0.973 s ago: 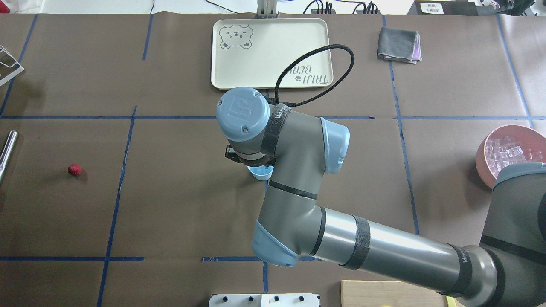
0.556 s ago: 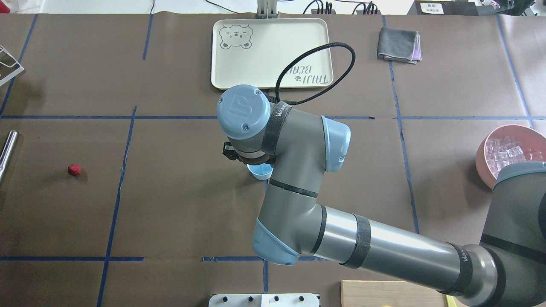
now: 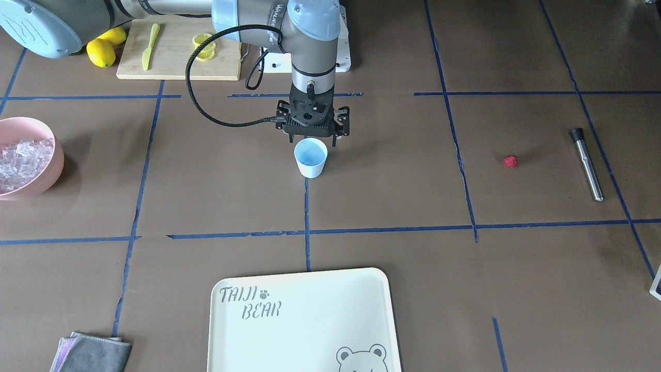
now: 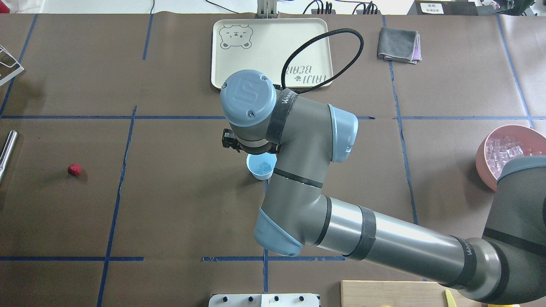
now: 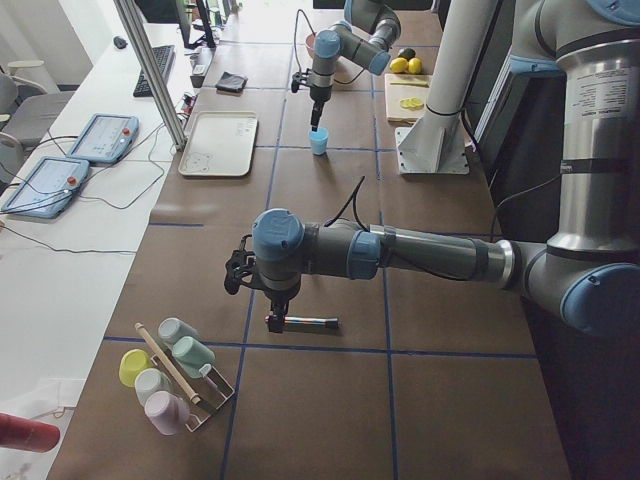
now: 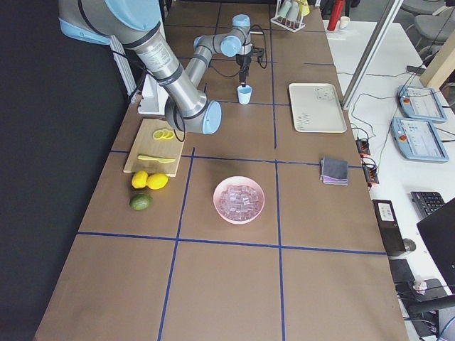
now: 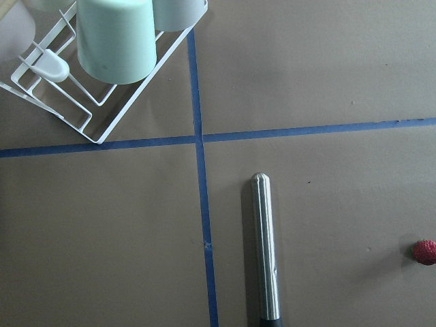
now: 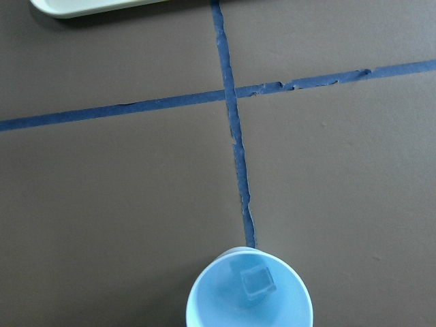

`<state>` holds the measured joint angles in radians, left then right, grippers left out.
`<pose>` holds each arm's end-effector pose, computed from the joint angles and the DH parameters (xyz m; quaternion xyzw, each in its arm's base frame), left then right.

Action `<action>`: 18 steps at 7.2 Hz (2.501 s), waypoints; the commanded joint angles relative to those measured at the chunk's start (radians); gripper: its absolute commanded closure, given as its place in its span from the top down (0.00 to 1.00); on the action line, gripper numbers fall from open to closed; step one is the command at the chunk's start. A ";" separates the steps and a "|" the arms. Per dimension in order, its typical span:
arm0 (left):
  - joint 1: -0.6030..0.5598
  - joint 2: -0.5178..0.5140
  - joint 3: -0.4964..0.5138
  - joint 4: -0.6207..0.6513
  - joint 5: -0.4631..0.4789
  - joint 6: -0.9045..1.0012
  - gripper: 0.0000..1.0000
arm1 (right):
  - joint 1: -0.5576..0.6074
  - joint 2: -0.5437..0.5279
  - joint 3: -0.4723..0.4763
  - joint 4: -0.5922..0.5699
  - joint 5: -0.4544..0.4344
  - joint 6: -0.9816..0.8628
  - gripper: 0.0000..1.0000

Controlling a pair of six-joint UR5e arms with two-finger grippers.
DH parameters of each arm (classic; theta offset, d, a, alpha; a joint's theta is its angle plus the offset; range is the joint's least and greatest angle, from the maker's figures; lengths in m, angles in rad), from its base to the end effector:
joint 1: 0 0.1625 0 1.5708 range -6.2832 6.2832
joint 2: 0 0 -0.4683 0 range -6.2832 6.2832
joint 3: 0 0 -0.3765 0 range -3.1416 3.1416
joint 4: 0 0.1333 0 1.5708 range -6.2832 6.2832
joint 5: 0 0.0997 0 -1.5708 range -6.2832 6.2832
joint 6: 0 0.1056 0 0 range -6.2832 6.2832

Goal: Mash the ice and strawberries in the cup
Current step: 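Lift the right gripper and move it back to the ice bowl, then grasp another ice cube from the bowl with the right gripper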

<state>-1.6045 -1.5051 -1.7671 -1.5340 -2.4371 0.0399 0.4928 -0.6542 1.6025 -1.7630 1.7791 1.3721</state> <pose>-0.0679 -0.4462 0.6395 0.0580 0.4174 0.0225 0.9066 -0.5944 -0.4457 0.1484 0.0335 -0.3781 0.0975 0.9200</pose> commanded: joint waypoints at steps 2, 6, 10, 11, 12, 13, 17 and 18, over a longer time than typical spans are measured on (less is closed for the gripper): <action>0.000 -0.006 0.000 0.000 0.001 0.000 1.00 | 0.151 -0.242 0.362 -0.097 0.080 -0.124 0.99; 0.000 0.002 -0.021 0.003 0.001 -0.002 1.00 | 0.390 -0.815 0.622 0.135 0.253 -0.448 0.99; 0.000 0.003 -0.034 0.005 0.000 -0.003 1.00 | 0.523 -1.187 0.468 0.488 0.348 -0.639 0.99; 0.000 0.003 -0.035 0.005 0.001 -0.003 1.00 | 0.523 -1.177 0.426 0.488 0.359 -0.640 0.99; 0.000 0.002 -0.034 0.005 0.001 -0.005 1.00 | 0.523 -1.152 0.383 0.488 0.362 -0.640 0.99; 0.000 0.002 -0.035 0.005 0.000 -0.005 1.00 | 0.523 -1.139 0.354 0.488 0.362 -0.643 0.98; 0.000 -0.004 -0.035 0.005 0.001 -0.005 1.00 | 0.523 -1.130 0.306 0.488 0.362 -0.665 0.71; 0.000 -0.004 -0.037 0.005 0.001 -0.005 1.00 | 0.523 -1.119 0.281 0.490 0.361 -0.669 0.71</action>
<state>-1.6045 -1.5086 -1.8030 -1.5294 -2.4360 0.0353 1.0155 -1.7837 1.9093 -1.2744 2.1416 0.7075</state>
